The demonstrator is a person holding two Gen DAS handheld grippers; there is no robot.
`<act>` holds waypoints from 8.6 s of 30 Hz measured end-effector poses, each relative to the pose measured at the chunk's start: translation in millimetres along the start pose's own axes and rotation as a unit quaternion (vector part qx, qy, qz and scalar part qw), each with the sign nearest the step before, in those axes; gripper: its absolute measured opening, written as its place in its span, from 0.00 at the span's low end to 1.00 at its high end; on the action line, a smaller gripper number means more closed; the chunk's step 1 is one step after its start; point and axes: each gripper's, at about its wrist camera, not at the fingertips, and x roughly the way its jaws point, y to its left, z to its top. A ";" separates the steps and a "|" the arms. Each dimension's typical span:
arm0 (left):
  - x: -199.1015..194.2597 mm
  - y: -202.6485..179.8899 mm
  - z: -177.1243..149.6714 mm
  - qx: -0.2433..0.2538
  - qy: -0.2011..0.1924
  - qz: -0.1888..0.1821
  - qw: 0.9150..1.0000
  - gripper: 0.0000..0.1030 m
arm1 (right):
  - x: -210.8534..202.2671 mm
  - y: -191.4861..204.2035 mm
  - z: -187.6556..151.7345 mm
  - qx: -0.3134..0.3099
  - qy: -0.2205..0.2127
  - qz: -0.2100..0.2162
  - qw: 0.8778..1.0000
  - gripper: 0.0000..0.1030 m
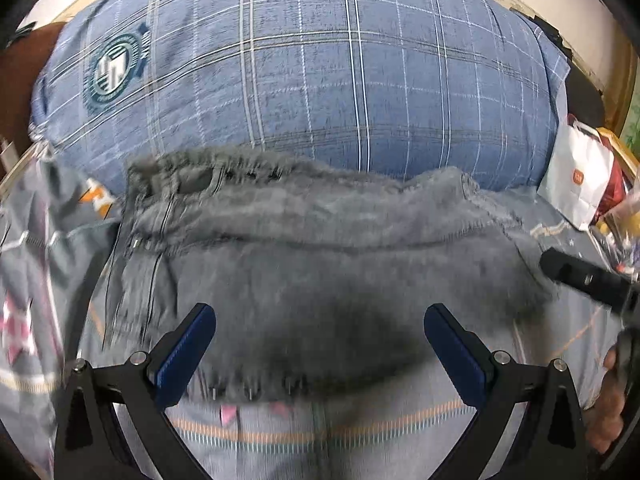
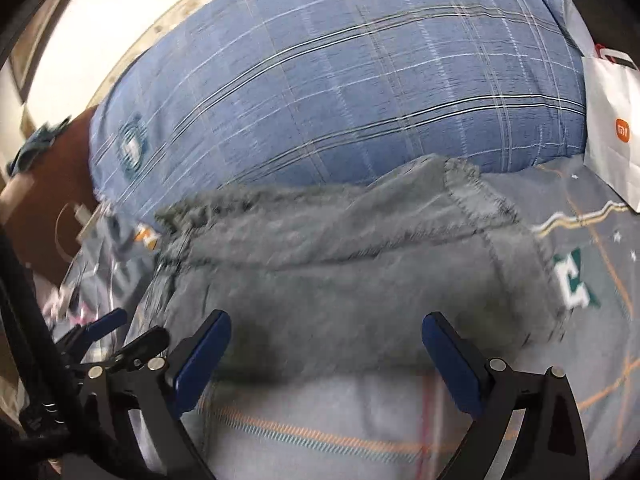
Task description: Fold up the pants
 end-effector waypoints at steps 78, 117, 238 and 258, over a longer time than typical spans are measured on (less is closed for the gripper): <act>115.3 -36.0 15.7 -0.244 0.183 -0.053 0.951 0.02 | 55.2 -138.1 41.4 0.161 0.076 0.057 0.982 0.76; 104.6 -69.6 -50.0 -0.220 0.135 -0.141 0.956 0.03 | 39.9 -204.6 -22.3 0.219 0.111 0.003 0.969 0.20; 27.0 295.1 -61.0 -0.389 0.138 -0.051 0.910 0.74 | 157.6 266.1 -98.7 -0.389 0.092 0.083 0.913 0.78; 25.1 298.5 -54.9 -0.326 0.173 0.002 0.930 0.13 | 167.0 273.9 -133.8 -0.401 0.131 0.070 0.904 0.03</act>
